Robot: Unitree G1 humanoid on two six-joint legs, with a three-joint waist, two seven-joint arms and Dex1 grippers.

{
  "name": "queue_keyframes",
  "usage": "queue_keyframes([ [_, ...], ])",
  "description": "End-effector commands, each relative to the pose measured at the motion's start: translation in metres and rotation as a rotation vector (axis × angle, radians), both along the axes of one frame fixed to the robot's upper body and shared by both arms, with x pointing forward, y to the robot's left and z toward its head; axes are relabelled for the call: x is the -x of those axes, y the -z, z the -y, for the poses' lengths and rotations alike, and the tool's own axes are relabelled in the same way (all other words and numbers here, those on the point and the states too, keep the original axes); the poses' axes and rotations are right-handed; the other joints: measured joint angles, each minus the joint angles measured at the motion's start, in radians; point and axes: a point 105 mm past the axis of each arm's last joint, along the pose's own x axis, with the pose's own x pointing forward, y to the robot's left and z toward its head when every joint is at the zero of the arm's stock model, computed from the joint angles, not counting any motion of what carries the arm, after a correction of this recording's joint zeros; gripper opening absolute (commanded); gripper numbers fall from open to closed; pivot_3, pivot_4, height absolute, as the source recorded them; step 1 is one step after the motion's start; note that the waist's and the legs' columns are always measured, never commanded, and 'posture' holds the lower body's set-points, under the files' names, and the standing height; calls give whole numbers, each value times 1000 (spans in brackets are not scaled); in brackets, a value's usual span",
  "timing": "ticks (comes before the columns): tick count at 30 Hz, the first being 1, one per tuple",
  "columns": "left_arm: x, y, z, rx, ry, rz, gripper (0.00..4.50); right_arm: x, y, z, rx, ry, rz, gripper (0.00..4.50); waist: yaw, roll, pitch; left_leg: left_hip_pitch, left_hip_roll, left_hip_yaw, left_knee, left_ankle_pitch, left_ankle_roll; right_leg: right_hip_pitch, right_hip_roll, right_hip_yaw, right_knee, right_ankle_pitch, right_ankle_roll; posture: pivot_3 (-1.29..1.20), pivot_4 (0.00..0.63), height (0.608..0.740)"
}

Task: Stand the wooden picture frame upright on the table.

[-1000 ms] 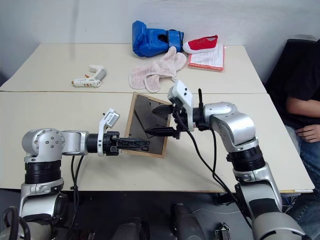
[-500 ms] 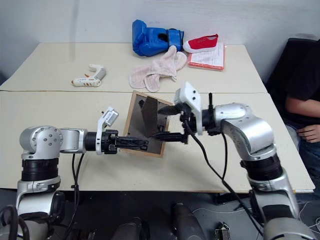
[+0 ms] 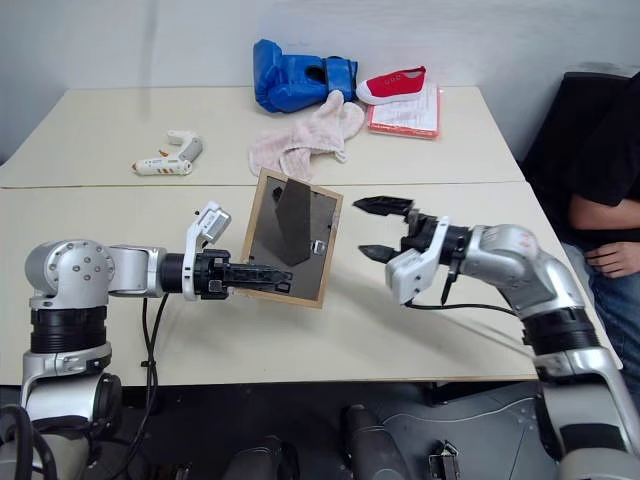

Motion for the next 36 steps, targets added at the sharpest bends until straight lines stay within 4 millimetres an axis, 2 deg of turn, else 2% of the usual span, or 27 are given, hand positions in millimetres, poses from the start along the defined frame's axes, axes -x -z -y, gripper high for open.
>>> queue_keyframes([
  [1,5,-18,3,52,55,45,1120,-7,-18,-24,-98,-66,154,4500,-4,0,0,1,0,0,0,0,0,0,0,0,1,0,0,0,150,740],
  [2,5,-18,4,50,59,42,1120,-10,-25,-33,-140,-82,186,4500,-7,0,0,1,0,1,0,0,-1,0,0,0,1,0,-1,0,150,740],
  [5,5,-18,3,57,58,31,1120,-15,-30,-47,-182,-116,244,3973,-6,0,0,3,0,1,-1,1,-2,0,0,0,3,-1,-3,0,150,740],
  [9,6,-16,2,56,52,26,1120,-13,-34,-55,-229,-168,304,2582,-1,0,0,3,0,1,-2,1,-2,0,0,0,3,-2,-3,0,150,740],
  [13,6,-16,-3,54,25,31,1120,-18,-28,-55,-221,-171,317,1778,-2,0,0,3,0,1,-2,2,-2,0,0,0,3,-2,-3,0,150,740],
  [18,8,-24,-27,47,-53,74,2669,-23,-30,-53,-225,-167,291,1259,-14,0,0,6,0,1,-4,2,-3,2,0,1,3,-2,-3,0,150,740],
  [21,14,-37,-54,14,-138,153,3449,-25,-30,-52,-215,-169,273,1260,-28,0,0,6,0,1,-5,3,-4,1,0,1,3,-2,-3,0,150,740],
  [25,41,-59,-87,-96,-230,385,4500,-27,-28,-49,-206,-164,190,1260,-48,-1,0,6,0,1,-7,3,-5,0,1,1,3,-3,-5,0,150,740],
  [27,56,-70,-95,-127,-250,512,4500,-30,-21,-47,-243,-151,27,1260,-53,-2,0,8,0,1,-10,3,-5,1,1,1,1,-3,-5,0,150,740],
  [29,71,-76,-96,-135,-251,603,4500,-35,-10,-52,-351,-85,-268,1260,-52,-5,0,9,0,0,-11,4,-5,3,1,0,0,-3,-5,0,150,740],
  [30,74,-76,-97,-143,-257,634,4500,-39,-7,-53,-420,-46,-468,1260,-52,-6,0,12,0,-1,-12,4,-5,6,1,-1,-2,-3,-5,0,150,740],
  [33,78,-76,-97,-153,-282,715,4500,-26,-7,-57,-533,-139,-1006,1260,-36,-4,1,21,2,-5,-12,4,-4,18,0,-5,-1,-3,-5,0,150,740],
  [36,75,-77,-95,-136,-314,765,4500,-14,-4,-59,-556,-204,-1422,1260,-12,-3,2,21,1,-5,-12,3,-2,19,-1,-5,-2,-2,-4,0,150,740],
])
